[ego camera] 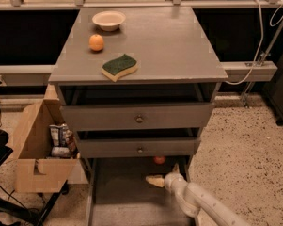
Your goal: Pick apple from bottom drawer and place on counter
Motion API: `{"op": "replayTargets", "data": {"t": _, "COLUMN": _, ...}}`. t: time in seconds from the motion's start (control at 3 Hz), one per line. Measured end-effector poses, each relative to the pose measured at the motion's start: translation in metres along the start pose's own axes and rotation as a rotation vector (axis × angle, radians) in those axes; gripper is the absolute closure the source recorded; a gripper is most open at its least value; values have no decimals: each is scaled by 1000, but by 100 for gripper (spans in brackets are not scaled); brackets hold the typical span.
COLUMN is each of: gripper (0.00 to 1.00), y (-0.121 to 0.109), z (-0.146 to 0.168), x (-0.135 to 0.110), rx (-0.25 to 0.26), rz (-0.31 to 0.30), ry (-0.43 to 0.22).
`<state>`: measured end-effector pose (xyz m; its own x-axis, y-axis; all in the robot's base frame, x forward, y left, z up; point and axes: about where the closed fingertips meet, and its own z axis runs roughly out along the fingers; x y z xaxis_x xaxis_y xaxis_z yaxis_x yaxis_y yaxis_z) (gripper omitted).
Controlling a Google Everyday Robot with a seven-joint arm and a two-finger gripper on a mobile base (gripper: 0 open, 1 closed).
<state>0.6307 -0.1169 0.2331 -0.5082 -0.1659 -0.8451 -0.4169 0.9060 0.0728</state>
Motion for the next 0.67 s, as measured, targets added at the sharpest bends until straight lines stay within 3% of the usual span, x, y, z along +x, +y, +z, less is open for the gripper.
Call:
{"op": "replayTargets", "data": {"t": 0.33, "gripper": 0, "y": 1, "z": 7, "x": -2, "rx": -13, "rz": 27, "ry": -12}}
{"op": "replayTargets", "data": {"t": 0.67, "gripper": 0, "y": 9, "z": 44, "x": -10, "rx": -32, "rz": 95, "ry": -29}}
